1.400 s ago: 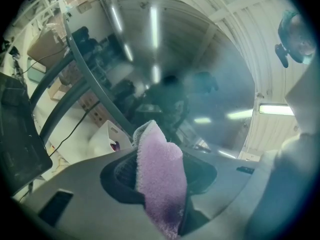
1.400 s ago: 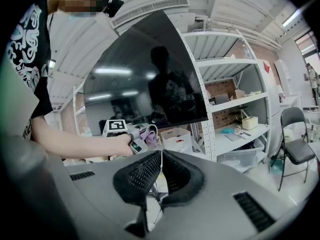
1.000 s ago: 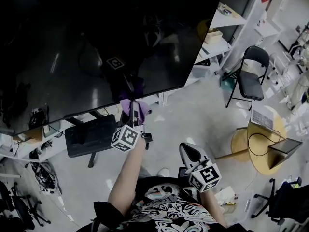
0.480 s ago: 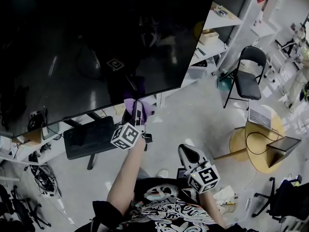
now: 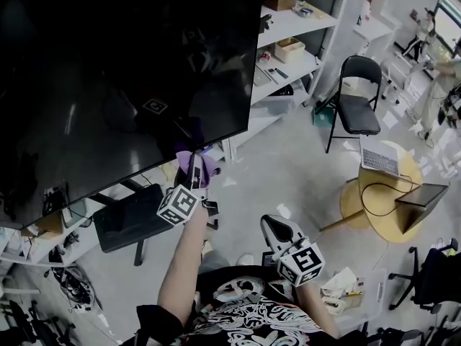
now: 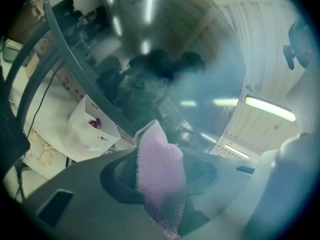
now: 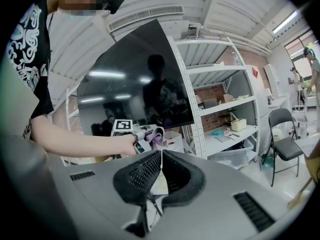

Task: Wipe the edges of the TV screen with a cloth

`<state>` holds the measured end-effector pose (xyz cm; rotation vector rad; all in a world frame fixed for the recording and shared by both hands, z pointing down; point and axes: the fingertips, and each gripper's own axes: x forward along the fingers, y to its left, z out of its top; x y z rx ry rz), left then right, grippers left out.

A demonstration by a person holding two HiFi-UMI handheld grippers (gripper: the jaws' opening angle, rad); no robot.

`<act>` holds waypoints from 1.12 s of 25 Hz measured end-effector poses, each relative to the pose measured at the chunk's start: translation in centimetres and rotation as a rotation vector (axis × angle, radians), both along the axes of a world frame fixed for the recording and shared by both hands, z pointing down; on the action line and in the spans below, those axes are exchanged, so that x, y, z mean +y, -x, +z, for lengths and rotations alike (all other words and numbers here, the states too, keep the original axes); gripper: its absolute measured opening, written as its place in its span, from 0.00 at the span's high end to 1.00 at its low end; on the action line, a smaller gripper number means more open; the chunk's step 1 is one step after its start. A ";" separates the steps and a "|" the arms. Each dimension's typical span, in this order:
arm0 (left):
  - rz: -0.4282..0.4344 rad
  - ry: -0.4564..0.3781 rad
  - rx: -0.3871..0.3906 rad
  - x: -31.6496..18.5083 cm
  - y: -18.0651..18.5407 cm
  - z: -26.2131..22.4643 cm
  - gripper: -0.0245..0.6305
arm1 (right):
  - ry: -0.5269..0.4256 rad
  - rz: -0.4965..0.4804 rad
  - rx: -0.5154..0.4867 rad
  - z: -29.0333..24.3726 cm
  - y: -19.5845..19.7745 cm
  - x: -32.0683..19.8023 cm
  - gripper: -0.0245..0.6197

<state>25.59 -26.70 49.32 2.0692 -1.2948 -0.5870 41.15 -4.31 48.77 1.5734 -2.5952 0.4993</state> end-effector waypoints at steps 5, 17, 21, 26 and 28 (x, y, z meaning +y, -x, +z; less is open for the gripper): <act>0.043 -0.003 -0.007 -0.2 -1.3 -0.1 0.70 | 0.000 0.008 -0.002 -0.1 -0.3 0.2 0.91; 0.136 0.010 -0.015 -0.6 -3.9 0.0 0.70 | 0.013 0.039 0.015 0.3 -1.1 0.5 0.91; 0.161 0.002 -0.026 -0.9 -4.8 0.1 0.70 | 0.016 0.060 0.012 0.2 -1.6 0.2 0.91; 0.176 0.004 -0.017 -1.0 -6.0 0.0 0.70 | 0.020 0.100 0.007 0.3 -3.3 0.0 0.91; 0.185 0.008 -0.013 -1.1 -6.3 0.1 0.70 | 0.022 0.105 0.004 0.4 -3.5 -0.2 0.91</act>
